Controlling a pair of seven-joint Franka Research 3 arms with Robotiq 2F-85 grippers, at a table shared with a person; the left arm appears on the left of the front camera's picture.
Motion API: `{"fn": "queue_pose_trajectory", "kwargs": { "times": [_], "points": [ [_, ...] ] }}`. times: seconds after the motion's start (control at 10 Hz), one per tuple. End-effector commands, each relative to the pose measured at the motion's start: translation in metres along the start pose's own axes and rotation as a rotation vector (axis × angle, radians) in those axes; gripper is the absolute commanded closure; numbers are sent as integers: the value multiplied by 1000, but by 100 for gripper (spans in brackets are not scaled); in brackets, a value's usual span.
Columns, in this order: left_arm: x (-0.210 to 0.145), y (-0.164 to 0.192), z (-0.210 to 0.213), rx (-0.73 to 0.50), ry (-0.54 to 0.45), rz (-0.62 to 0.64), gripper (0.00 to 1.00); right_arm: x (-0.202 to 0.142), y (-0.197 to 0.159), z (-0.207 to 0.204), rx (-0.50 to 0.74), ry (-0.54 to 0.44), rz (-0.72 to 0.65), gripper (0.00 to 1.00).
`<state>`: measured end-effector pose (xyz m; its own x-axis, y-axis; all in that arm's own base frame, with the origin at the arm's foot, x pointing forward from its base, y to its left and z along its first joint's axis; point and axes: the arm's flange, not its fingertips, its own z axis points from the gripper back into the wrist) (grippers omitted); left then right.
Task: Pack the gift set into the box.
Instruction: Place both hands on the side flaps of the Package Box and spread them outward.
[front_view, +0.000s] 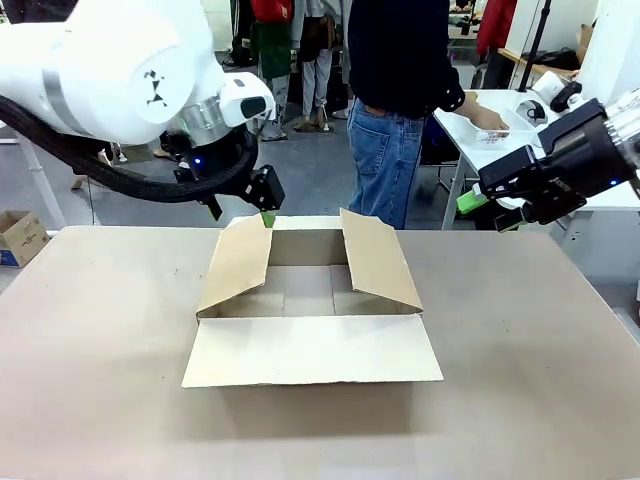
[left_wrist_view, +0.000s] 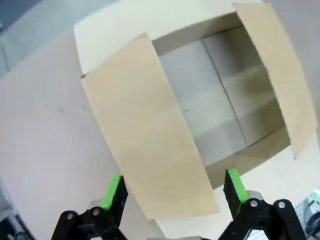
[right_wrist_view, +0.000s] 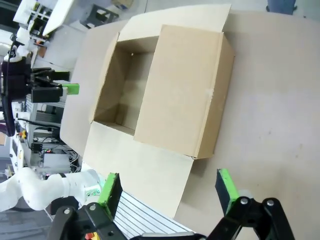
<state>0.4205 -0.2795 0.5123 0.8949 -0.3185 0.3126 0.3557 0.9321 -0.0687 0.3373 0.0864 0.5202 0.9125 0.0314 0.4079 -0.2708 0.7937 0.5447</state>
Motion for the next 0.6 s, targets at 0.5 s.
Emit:
{"fn": "queue_pose_trajectory", "kwargs": {
  "times": [0.5],
  "points": [
    [-15,-58,-36,195,65,135,0,-1,1,-2,-1,8,-12,0]
  ]
}}
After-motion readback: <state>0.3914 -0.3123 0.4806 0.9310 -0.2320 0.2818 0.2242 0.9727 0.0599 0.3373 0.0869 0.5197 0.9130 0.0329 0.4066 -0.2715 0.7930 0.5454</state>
